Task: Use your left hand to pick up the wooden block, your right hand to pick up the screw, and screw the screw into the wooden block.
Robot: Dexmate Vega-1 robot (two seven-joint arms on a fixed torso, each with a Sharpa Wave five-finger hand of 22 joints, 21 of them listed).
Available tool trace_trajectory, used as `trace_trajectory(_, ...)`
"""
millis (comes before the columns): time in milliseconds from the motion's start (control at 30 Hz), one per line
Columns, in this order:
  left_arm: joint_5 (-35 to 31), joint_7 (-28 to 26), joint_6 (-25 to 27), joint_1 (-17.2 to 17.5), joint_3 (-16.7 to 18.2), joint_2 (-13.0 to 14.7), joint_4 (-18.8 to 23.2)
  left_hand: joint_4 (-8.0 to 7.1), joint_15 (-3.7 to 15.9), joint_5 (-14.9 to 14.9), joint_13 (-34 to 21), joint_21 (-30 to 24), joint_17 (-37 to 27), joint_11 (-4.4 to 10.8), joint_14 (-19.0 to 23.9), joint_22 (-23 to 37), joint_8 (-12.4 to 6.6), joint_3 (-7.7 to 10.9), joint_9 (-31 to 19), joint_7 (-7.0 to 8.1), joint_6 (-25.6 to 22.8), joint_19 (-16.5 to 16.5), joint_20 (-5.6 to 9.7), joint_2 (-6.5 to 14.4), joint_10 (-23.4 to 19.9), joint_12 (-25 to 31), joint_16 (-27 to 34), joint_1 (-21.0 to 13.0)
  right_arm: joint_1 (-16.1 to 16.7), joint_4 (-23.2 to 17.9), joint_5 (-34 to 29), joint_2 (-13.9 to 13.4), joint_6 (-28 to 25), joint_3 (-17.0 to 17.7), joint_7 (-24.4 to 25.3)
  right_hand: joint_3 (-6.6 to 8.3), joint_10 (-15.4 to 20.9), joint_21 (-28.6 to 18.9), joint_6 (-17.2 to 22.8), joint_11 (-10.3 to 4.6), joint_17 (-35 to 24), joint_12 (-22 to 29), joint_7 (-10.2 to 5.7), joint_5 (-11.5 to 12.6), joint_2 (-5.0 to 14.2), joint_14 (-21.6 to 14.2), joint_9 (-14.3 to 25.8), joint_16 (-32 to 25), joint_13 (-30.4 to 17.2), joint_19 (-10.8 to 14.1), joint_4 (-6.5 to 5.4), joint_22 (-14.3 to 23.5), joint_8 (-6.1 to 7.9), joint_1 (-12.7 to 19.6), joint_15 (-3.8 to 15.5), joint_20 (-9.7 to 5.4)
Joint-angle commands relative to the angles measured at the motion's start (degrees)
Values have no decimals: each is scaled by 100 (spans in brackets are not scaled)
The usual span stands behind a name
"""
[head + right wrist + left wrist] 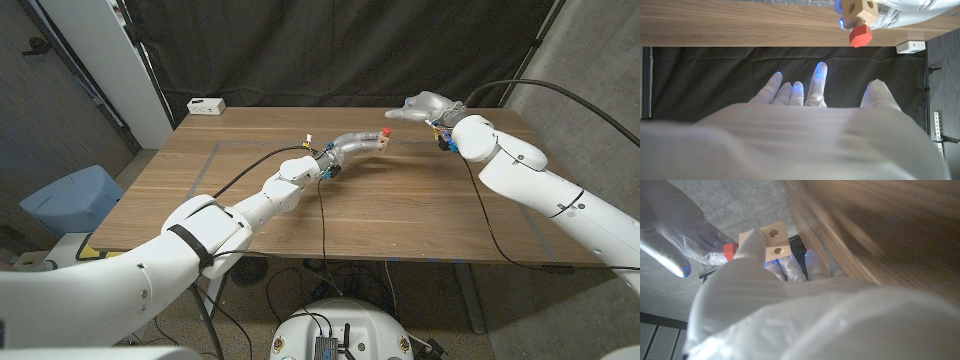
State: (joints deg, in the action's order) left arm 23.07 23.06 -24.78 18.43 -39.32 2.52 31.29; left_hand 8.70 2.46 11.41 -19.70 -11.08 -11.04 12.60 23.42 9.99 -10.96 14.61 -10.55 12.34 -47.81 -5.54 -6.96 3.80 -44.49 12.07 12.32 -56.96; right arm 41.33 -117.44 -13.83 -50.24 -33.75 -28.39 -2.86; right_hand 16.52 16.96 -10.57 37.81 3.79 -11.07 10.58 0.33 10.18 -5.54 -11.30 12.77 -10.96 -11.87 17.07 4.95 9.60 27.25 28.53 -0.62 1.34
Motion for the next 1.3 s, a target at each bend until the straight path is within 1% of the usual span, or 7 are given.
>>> trace_trajectory(33,31,-144,-1,42,48,31,166,-15,384,28,0,-22,-15,1,17,17,-45,45,-31,-3,-65,-18,-33,29,17,29,5,11,427,82,1030,128,554,451,874,27,-55,10,-103,-2,-8,40,24,43,73,28,-13,-9,-33,-50,40,5,-48,13,-22,11)
trace_trajectory(200,72,-100,-106,-51,74,-80,-82,-15,375,28,0,-30,-13,1,30,18,-51,46,-31,3,-82,-37,-41,25,14,30,8,15,545,133,1292,223,715,562,1141,33,-81,-5,-214,-2,-8,47,40,47,95,41,-28,-13,-34,-30,52,7,-121,16,-30,-15)
trace_trajectory(633,159,-12,-241,-237,157,-312,-633,-29,375,27,1,-29,-16,3,17,19,-43,42,-30,6,-65,-40,-57,27,17,29,2,43,763,333,1959,449,1157,781,1585,34,-122,-25,-332,32,-9,61,93,54,120,58,-58,-21,-36,11,71,11,-225,7,-58,40)
trace_trajectory(733,173,9,-232,-271,172,-353,-722,-24,373,28,1,-30,-15,3,16,20,-44,45,-31,2,-66,-40,-58,29,18,29,1,36,795,387,2087,520,1232,798,1681,34,-121,-25,-349,17,-10,67,108,57,126,59,-64,-24,-36,9,75,12,-245,4,-62,43)
trace_trajectory(1067,224,46,-163,-322,228,-437,-855,-25,378,27,1,-25,-15,3,-1,21,-40,41,-30,14,-55,-30,-62,21,18,29,-7,48,1009,693,2581,834,1849,930,1999,40,-135,-25,-373,-31,-9,79,125,68,147,68,-84,-29,-36,5,93,13,-297,10,-72,60)
trace_trajectory(1200,246,51,-139,-337,250,-475,-892,-24,377,27,2,-15,-15,3,-23,21,-37,41,-30,18,-49,-4,-68,22,21,27,-15,50,1094,855,2781,967,2203,971,2060,39,-185,-24,-439,-118,-9,72,110,76,154,89,-101,-28,-35,0,107,13,-362,8,-128,70)
trace_trajectory(1300,264,53,-127,-341,268,-496,-903,-23,390,26,2,-13,-15,3,-34,21,-41,41,-30,15,-57,3,-59,20,24,26,-19,50,1155,958,2917,1074,2432,1003,2127,36,-235,-16,-465,-141,-9,62,92,81,159,156,-112,-8,-33,-25,114,12,-401,1,-142,97)
